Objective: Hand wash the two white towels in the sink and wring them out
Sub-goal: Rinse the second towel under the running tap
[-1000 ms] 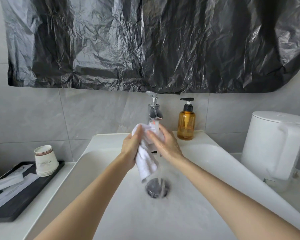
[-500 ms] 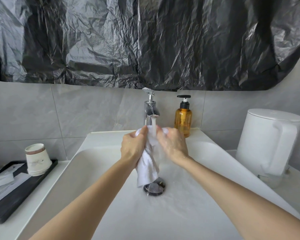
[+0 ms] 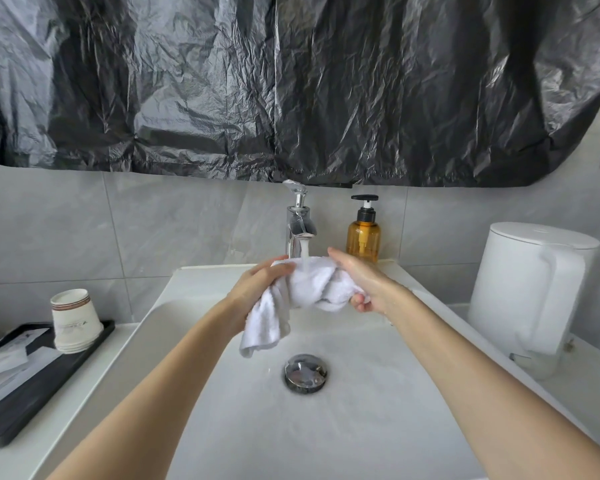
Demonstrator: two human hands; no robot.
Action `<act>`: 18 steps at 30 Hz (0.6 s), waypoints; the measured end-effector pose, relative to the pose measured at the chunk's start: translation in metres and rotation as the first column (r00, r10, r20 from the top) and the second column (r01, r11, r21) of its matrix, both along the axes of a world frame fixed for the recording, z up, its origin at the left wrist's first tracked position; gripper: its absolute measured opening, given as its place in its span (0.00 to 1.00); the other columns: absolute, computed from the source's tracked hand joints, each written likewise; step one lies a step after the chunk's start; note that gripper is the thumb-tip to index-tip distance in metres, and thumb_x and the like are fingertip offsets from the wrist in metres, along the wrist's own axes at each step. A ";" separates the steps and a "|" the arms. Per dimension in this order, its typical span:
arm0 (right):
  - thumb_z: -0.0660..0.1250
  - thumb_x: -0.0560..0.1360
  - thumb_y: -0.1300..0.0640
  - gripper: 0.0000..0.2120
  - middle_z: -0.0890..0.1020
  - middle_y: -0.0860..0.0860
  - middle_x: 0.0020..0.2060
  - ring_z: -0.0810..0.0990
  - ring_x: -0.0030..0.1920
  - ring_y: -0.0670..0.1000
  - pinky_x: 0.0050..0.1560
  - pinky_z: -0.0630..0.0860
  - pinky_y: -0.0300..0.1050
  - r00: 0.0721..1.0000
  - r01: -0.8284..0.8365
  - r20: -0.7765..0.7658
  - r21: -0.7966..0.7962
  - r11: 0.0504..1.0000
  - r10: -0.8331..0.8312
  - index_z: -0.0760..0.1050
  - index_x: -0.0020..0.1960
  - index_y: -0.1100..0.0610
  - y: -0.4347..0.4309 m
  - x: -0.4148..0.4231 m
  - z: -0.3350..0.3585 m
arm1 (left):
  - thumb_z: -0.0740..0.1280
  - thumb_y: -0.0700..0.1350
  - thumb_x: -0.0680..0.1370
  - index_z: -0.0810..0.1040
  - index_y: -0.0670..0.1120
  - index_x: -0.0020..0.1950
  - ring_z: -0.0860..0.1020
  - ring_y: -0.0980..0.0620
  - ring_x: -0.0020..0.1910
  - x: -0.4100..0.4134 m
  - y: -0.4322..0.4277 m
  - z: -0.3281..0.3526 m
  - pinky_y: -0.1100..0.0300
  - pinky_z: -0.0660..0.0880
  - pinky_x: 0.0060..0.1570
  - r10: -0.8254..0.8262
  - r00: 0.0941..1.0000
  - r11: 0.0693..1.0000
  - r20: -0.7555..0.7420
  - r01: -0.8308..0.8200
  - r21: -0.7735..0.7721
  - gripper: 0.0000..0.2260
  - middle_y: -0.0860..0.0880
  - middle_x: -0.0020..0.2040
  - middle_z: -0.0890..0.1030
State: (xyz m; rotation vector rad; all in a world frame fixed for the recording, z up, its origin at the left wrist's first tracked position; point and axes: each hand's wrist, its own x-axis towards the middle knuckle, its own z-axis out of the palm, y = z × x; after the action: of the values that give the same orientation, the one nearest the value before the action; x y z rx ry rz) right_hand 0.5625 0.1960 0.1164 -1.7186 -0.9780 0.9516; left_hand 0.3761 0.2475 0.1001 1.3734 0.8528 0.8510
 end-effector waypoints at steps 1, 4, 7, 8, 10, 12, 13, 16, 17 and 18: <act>0.63 0.73 0.33 0.22 0.71 0.49 0.25 0.59 0.18 0.45 0.19 0.59 0.33 0.998 -0.036 -0.057 -0.013 0.999 0.035 0.74 0.43 0.52 0.001 0.001 -0.002 | 0.69 0.52 0.77 0.74 0.54 0.69 0.83 0.48 0.44 -0.001 0.000 -0.002 0.53 0.81 0.39 -0.038 0.999 0.998 0.009 0.038 -0.056 0.20 0.46 0.59 0.81; 0.63 0.74 0.34 0.20 0.75 0.49 0.27 0.62 0.16 0.44 0.22 0.66 0.36 0.964 -0.178 -0.207 -0.027 0.984 0.168 0.75 0.42 0.51 0.003 0.000 -0.010 | 0.68 0.59 0.76 0.66 0.52 0.76 0.83 0.50 0.31 -0.005 -0.008 -0.002 0.55 0.80 0.31 -0.139 0.990 0.970 0.022 0.141 -0.200 0.30 0.40 0.72 0.70; 0.65 0.72 0.35 0.19 0.78 0.49 0.28 0.71 0.22 0.46 0.22 0.66 0.35 0.941 -0.190 -0.275 0.057 0.980 0.198 0.77 0.42 0.51 0.006 -0.006 -0.013 | 0.74 0.60 0.70 0.75 0.48 0.68 0.81 0.49 0.32 -0.003 -0.001 -0.005 0.57 0.76 0.35 -0.084 0.996 0.992 -0.002 0.083 -0.094 0.31 0.42 0.48 0.84; 0.67 0.72 0.35 0.19 0.80 0.49 0.30 0.75 0.26 0.47 0.25 0.68 0.36 0.949 -0.159 -0.261 0.091 0.983 0.178 0.78 0.43 0.51 0.007 -0.009 -0.013 | 0.76 0.60 0.66 0.77 0.46 0.66 0.80 0.49 0.34 -0.001 0.000 -0.005 0.57 0.75 0.37 -0.037 0.999 0.998 -0.010 0.036 -0.054 0.33 0.44 0.42 0.83; 0.66 0.72 0.35 0.19 0.83 0.48 0.41 0.80 0.39 0.48 0.37 0.76 0.41 0.972 -0.119 -0.184 0.144 0.982 0.144 0.79 0.51 0.49 0.009 -0.017 -0.014 | 0.75 0.59 0.62 0.79 0.42 0.62 0.80 0.49 0.37 0.001 0.009 -0.011 0.58 0.75 0.38 0.054 0.998 0.997 0.025 -0.052 -0.064 0.34 0.44 0.42 0.82; 0.65 0.73 0.34 0.18 0.82 0.47 0.52 0.81 0.50 0.52 0.49 0.80 0.53 0.986 -0.111 -0.105 0.191 0.975 0.133 0.77 0.57 0.43 0.009 -0.026 -0.018 | 0.73 0.58 0.65 0.78 0.39 0.62 0.80 0.48 0.38 0.002 0.014 -0.015 0.58 0.76 0.38 0.120 0.990 0.990 0.075 -0.113 -0.089 0.32 0.42 0.43 0.81; 0.66 0.72 0.33 0.19 0.81 0.47 0.53 0.82 0.51 0.53 0.48 0.81 0.57 0.986 -0.096 -0.107 0.235 0.967 0.124 0.77 0.57 0.42 0.008 -0.031 -0.020 | 0.73 0.58 0.66 0.77 0.38 0.63 0.80 0.47 0.39 0.003 0.011 -0.015 0.57 0.76 0.39 0.121 0.988 0.990 0.092 -0.112 -0.089 0.32 0.41 0.44 0.82; 0.70 0.70 0.35 0.19 0.81 0.49 0.54 0.83 0.49 0.51 0.36 0.82 0.48 0.974 -0.052 -0.187 0.381 0.923 0.132 0.79 0.56 0.43 0.000 -0.042 -0.022 | 0.72 0.54 0.74 0.79 0.40 0.57 0.81 0.48 0.39 0.008 0.002 -0.013 0.59 0.77 0.38 0.156 0.983 0.987 0.097 -0.152 -0.049 0.19 0.42 0.43 0.83; 0.71 0.70 0.38 0.16 0.81 0.49 0.52 0.83 0.47 0.48 0.32 0.80 0.42 0.979 -0.025 -0.173 0.411 0.911 0.104 0.79 0.54 0.44 -0.001 -0.046 -0.022 | 0.70 0.51 0.77 0.80 0.43 0.53 0.82 0.49 0.37 0.011 0.000 -0.014 0.61 0.77 0.35 0.170 0.980 0.985 0.098 -0.170 -0.013 0.12 0.44 0.42 0.84; 0.72 0.70 0.39 0.13 0.82 0.49 0.50 0.82 0.45 0.47 0.29 0.78 0.39 0.987 0.016 -0.149 0.428 0.904 0.054 0.79 0.51 0.44 -0.002 -0.050 -0.023 | 0.69 0.48 0.78 0.80 0.46 0.50 0.82 0.51 0.36 0.014 -0.002 -0.015 0.63 0.77 0.33 0.181 0.977 0.983 0.110 -0.184 0.016 0.07 0.45 0.41 0.84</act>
State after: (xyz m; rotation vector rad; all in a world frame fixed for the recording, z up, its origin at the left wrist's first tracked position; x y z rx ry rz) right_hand 0.5121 0.1935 0.0932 -1.2476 -1.0125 0.7988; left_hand 0.3901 0.2456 0.0852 1.2730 0.8960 1.0716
